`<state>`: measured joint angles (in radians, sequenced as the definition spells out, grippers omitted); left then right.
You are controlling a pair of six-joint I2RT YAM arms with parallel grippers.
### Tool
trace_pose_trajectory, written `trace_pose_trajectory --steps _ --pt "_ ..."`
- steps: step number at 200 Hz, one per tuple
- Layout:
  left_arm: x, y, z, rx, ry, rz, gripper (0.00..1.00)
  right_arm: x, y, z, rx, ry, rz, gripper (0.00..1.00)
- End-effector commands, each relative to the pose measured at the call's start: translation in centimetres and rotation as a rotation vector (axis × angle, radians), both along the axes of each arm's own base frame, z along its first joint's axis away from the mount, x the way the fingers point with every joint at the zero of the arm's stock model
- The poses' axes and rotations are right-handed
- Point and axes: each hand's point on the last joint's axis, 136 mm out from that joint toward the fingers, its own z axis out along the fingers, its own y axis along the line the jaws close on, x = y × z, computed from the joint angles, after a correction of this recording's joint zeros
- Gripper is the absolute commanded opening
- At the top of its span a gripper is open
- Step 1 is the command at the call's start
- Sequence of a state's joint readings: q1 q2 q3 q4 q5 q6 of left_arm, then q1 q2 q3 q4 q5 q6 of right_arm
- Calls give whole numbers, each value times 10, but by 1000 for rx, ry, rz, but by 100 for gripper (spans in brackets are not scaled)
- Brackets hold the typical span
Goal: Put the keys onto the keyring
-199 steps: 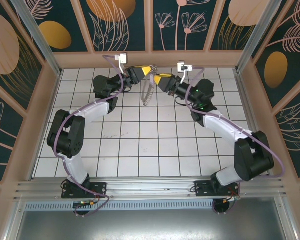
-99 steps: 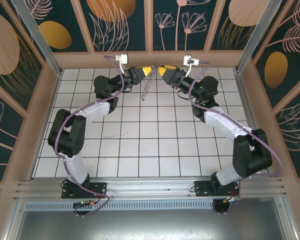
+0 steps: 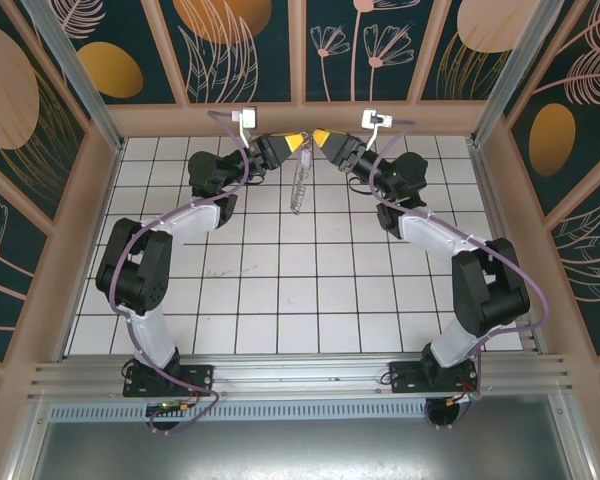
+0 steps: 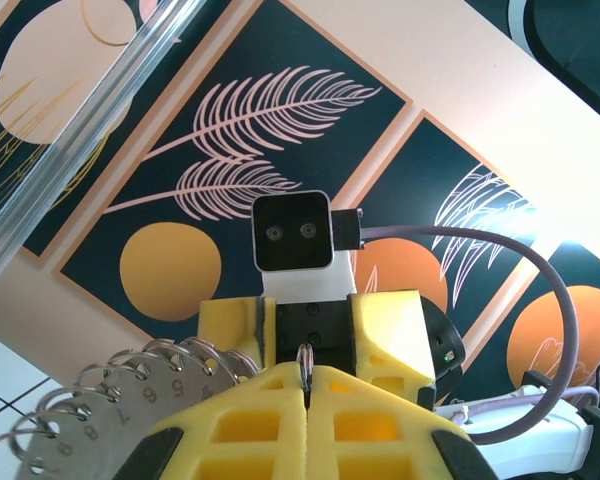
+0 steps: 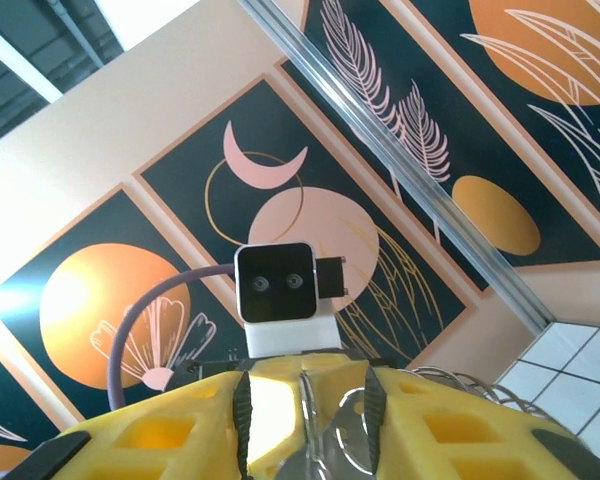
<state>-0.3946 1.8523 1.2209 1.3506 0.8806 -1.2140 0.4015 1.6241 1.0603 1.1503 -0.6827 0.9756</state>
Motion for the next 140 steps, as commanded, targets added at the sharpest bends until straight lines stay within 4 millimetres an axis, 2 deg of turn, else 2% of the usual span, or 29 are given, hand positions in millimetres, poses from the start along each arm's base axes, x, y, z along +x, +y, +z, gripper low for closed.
trace_pose_trajectory --steps 1,58,140 --pt "-8 2 21 -43 -78 -4 0 -15 1 28 34 -106 28 35" --pt "-8 1 22 -44 -77 -5 0 -18 13 25 14 -104 64 32" --pt "-8 0 22 -44 -79 -5 0 -15 19 13 -4 -80 69 34"
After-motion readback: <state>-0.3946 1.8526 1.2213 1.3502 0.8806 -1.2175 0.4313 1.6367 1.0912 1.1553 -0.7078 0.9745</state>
